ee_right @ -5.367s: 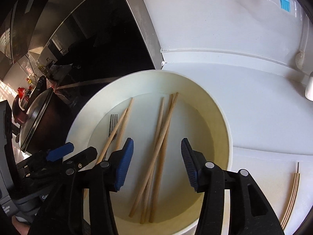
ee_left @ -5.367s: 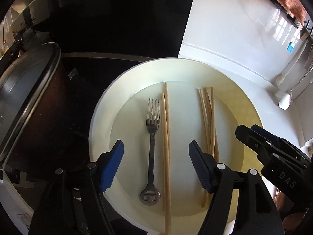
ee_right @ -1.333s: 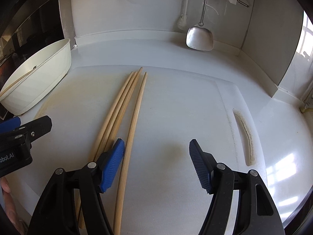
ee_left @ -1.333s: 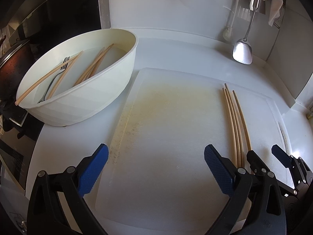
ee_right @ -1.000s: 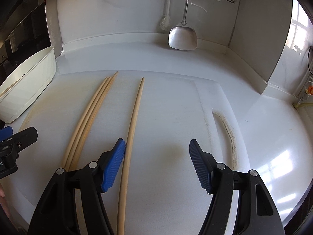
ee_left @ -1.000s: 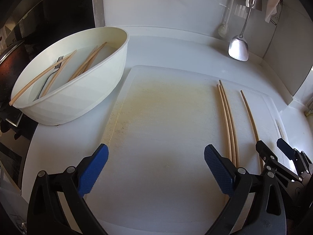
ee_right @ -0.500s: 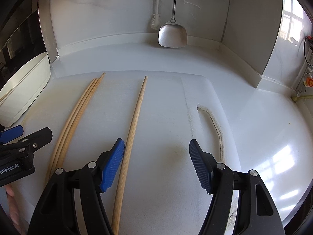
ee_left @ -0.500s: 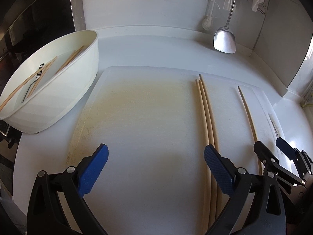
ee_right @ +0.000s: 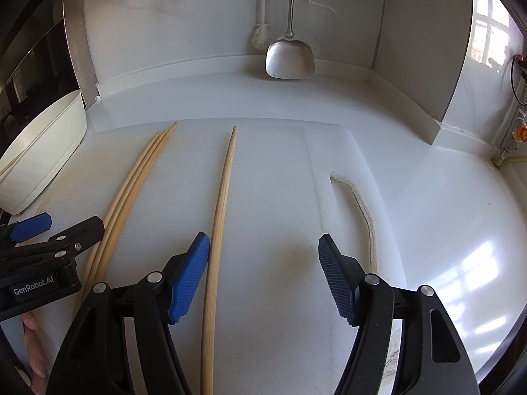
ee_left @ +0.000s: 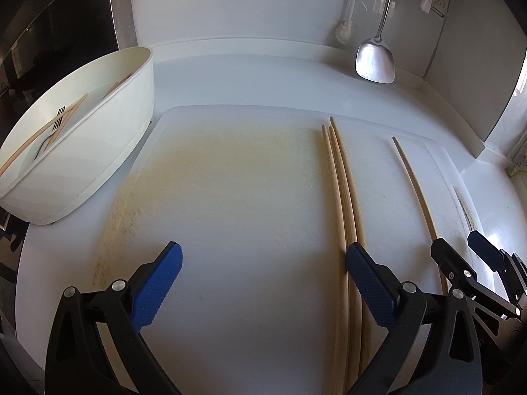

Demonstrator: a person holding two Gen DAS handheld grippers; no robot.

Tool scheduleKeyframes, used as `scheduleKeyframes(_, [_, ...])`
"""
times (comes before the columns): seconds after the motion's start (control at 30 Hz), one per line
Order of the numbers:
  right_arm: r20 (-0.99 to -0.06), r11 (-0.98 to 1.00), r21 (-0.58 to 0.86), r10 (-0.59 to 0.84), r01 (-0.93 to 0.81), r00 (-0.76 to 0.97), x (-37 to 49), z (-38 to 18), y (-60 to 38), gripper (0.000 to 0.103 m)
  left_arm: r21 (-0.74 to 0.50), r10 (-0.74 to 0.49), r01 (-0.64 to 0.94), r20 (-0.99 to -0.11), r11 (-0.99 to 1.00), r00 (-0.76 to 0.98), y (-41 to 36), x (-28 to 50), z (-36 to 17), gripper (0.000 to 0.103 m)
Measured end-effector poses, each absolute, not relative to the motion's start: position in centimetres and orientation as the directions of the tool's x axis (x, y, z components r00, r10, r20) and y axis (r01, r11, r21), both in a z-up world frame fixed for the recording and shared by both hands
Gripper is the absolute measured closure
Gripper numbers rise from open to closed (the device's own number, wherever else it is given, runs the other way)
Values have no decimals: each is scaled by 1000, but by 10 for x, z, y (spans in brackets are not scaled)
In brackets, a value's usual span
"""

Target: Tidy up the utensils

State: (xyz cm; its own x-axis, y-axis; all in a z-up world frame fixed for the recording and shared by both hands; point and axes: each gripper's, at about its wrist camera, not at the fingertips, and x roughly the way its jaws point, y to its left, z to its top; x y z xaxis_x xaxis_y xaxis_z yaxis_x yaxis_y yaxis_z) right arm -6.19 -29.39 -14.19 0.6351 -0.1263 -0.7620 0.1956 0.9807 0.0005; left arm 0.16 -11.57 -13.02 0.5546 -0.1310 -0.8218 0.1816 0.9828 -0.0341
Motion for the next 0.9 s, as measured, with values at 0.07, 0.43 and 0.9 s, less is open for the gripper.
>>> scheduleKeyframes(0.07, [-762,981,-1,-127,194,635,-61,-142,-294,38,-28,-130,188,-820,982,557,-118,2,-131,5])
scheduleKeyframes(0.43, [-766,984,-17,-127,178,630,-55,-141,-292,38,18,-83,171,-822,985,564,-117,8,-136,5])
scheduleKeyframes(0.9, [-759,984,16,-102,176,644,-43,-144,-288,38,13,-44,95,-819,995,572,-108,18,-135,6])
